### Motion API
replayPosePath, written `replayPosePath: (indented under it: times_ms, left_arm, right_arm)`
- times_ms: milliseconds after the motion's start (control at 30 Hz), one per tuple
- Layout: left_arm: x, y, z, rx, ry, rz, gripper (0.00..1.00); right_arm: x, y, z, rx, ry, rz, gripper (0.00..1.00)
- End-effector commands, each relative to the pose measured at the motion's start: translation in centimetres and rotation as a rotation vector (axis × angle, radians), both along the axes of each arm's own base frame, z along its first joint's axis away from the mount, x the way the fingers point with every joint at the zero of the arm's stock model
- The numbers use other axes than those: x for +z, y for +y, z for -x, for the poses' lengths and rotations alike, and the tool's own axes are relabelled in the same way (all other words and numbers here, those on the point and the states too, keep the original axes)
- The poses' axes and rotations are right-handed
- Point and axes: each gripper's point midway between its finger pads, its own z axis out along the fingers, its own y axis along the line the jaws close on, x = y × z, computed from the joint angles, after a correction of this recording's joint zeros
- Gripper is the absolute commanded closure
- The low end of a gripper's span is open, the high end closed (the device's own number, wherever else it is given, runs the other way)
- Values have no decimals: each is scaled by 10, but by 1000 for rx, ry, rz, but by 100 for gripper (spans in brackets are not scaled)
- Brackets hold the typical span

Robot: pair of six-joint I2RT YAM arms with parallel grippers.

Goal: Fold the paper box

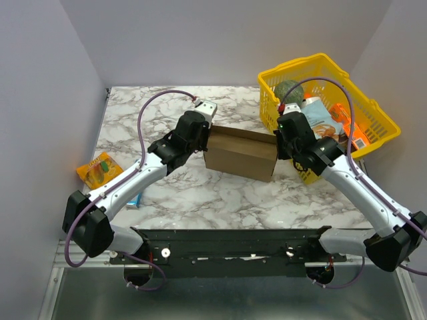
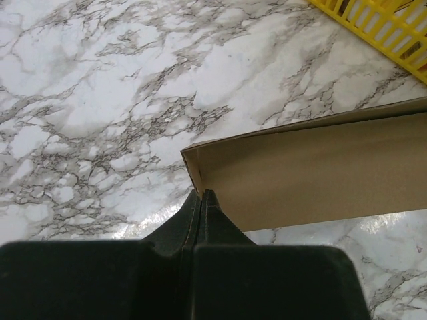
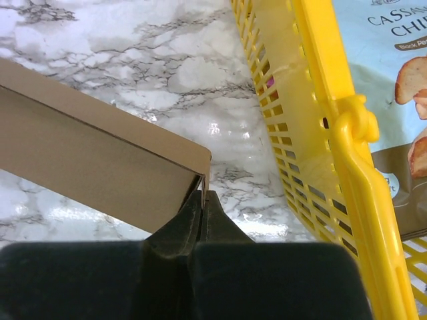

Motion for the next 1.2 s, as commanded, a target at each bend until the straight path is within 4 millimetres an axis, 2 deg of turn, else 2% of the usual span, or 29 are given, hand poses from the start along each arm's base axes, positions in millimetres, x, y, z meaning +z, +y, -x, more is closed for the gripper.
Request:
replayPosePath:
  times_ms: [0,100,400,733,1033,1167]
  left_arm:
    - [-94,19,68,-105,343,-222,100]
    - [-94,17,69,-114,342,-220,100]
    - [-100,11,74,-136,355,-237,100]
    - [-98,7,76,-156,356,-220,100]
    - [-95,6,76,-160,350,-208,100]
    - [-95,5,77,-163,350,-202,100]
  right_arm:
    - [11,31,-9,30,29,-159,99]
    - [7,35,-12,29,57,-187,99]
    - [16,41,-19,23,103,-278,99]
    - [15,51,-27,2,129,-324,99]
    - [1,48,-25,-3,127,-317,99]
    - [-13,40,-22,-23,136,-282,99]
